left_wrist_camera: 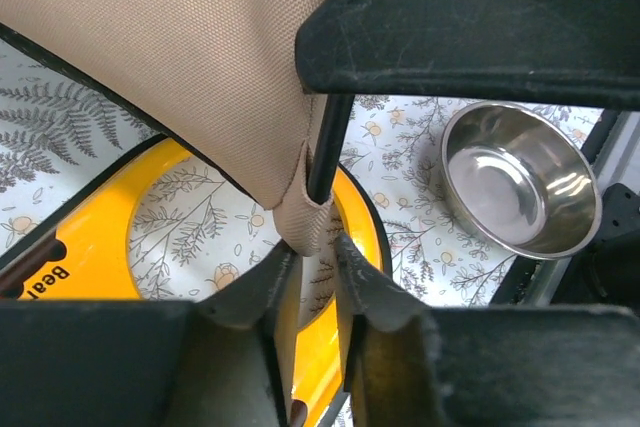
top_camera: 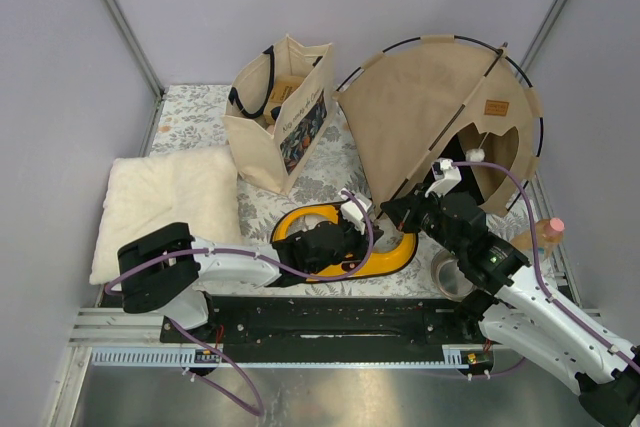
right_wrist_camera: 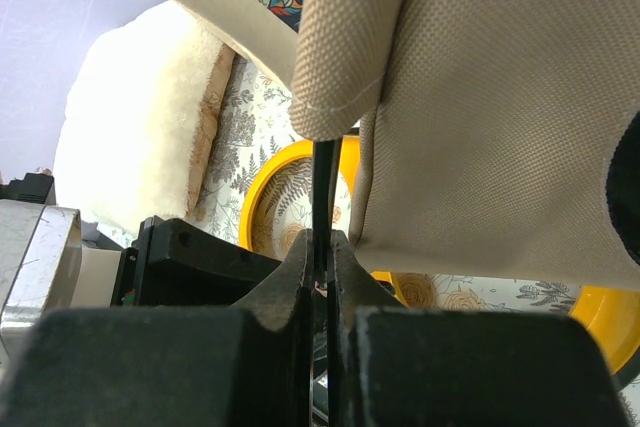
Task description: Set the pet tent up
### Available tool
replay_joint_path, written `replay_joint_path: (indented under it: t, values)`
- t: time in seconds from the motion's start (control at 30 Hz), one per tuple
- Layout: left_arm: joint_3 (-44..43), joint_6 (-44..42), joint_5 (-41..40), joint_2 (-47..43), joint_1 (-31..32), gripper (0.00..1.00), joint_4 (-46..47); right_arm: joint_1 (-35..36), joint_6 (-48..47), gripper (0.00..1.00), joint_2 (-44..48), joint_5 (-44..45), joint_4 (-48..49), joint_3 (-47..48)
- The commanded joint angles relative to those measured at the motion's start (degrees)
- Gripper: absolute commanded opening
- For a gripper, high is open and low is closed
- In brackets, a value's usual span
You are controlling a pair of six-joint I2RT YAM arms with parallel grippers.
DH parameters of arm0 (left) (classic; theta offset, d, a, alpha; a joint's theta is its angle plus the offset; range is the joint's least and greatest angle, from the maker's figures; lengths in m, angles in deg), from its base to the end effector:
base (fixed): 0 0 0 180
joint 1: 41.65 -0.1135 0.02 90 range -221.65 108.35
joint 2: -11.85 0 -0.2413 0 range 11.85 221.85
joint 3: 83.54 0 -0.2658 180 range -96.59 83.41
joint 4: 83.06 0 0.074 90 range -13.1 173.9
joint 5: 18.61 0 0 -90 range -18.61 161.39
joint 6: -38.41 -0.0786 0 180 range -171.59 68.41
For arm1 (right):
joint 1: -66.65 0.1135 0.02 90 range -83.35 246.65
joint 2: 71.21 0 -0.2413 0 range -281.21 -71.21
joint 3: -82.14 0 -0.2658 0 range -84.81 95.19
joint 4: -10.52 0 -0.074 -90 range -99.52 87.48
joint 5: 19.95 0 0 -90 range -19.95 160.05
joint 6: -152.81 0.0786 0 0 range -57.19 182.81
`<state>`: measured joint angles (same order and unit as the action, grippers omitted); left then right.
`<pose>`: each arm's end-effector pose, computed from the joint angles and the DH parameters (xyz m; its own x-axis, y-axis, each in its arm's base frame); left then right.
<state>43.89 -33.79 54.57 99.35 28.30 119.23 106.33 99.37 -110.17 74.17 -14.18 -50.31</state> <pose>0.1492 -0.3426 0.1697 -0.3167 0.0143 -0.9484 0.7411 0.6278 -0.2380 0.1895 0.1499 0.2626 -0.5192 0.3412 -0.7836 -0.3417 0.7575 0.5563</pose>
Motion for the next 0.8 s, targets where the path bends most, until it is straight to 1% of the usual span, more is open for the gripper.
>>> replay_joint_path:
  t: [0.0,0.07,0.17,0.23,0.4,0.47,0.77]
  values:
    - [-1.7,-0.2,0.8,-0.7,0.0,0.27,5.3,-0.2,0.8,0.0,-0.1,1.1,2.3,1.5]
    - [-1.3,0.0,1.0,-0.5,0.1,0.35,5.4,-0.3,0.7,0.0,0.0,1.2,2.3,1.7]
    - [-1.2,0.1,0.9,-0.5,0.0,0.35,5.7,-0.2,0.7,0.0,0.0,1.1,2.4,1.7]
    - [-1.3,0.4,0.2,-0.5,0.0,0.28,5.5,-0.2,0.7,0.0,0.1,1.1,2.3,1.6]
    - [-2.0,0.4,-0.5,-0.3,0.0,0.06,5.7,-0.2,0.9,0.0,0.1,1.2,2.3,1.3]
    - [-2.1,0.4,-0.4,-0.1,0.0,0.0,5.8,-0.3,0.8,0.0,0.0,1.2,2.3,1.3]
    - [-2.0,0.5,-1.3,-0.8,0.0,0.0,5.2,-0.2,0.4,0.0,0.0,1.9,2.3,0.3]
